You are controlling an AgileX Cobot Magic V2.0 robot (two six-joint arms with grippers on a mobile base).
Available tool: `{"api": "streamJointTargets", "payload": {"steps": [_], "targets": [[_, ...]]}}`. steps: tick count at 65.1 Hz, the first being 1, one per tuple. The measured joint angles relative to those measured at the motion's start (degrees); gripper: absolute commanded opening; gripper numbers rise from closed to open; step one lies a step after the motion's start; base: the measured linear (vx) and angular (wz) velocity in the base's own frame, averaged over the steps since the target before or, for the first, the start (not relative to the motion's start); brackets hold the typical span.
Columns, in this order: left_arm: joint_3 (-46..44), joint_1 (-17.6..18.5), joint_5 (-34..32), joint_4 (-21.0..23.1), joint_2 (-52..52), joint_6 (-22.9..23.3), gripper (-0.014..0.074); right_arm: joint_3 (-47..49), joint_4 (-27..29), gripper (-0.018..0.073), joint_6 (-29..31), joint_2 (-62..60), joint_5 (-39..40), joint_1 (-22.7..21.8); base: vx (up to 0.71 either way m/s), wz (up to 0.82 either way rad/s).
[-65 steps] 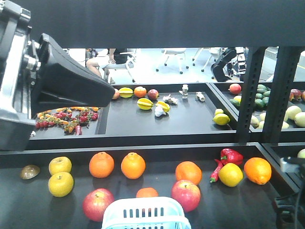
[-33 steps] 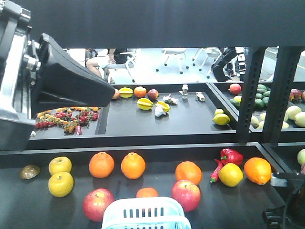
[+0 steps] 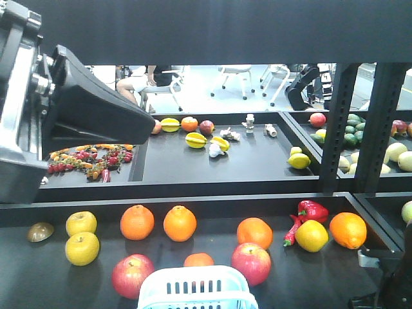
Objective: Pick three apples into basket with both arms
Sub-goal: 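Move the right gripper back down over a second red apple, then grasp the second red apple with the right gripper and lift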
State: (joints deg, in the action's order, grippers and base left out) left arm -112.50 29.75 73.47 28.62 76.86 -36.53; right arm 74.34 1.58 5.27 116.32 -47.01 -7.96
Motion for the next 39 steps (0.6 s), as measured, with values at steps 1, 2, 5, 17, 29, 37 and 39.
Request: {"api": "streamJointTargets", "payload": {"steps": [1,2,5,17,29,37,39], "targets": [[0.0,0.0,0.0,0.0,0.0,0.0,-0.0008,0.05,0.0,0.0688,0.0,0.13,0.09,0.0,0.0,0.0],[0.0,0.0,0.0,0.0,0.0,0.0,-0.0008,0.05,0.0,0.0687,0.0,0.27,0.15,0.0,0.0,0.0],[0.0,0.0,0.0,0.0,0.0,0.0,-0.0008,0.05,0.02,0.0686,0.02,0.63,0.47,0.0,0.0,0.0],[0.0,0.0,0.0,0.0,0.0,0.0,-0.0008,0.06,0.14,0.0683,0.02,2.37,0.84,0.0,0.0,0.0],[0.0,0.0,0.0,0.0,0.0,0.0,-0.0008,0.06,0.26,0.0677,0.02,4.27,1.42,0.0,0.0,0.0],[0.0,0.0,0.0,0.0,0.0,0.0,-0.0008,0.06,0.26,0.0669,0.02,5.4,2.19,0.0,0.0,0.0],[0.0,0.0,-0.05,0.0,0.0,0.0,-0.0008,0.06,0.26,0.0664,0.02,5.72,2.38,0.0,0.0,0.0]]}}
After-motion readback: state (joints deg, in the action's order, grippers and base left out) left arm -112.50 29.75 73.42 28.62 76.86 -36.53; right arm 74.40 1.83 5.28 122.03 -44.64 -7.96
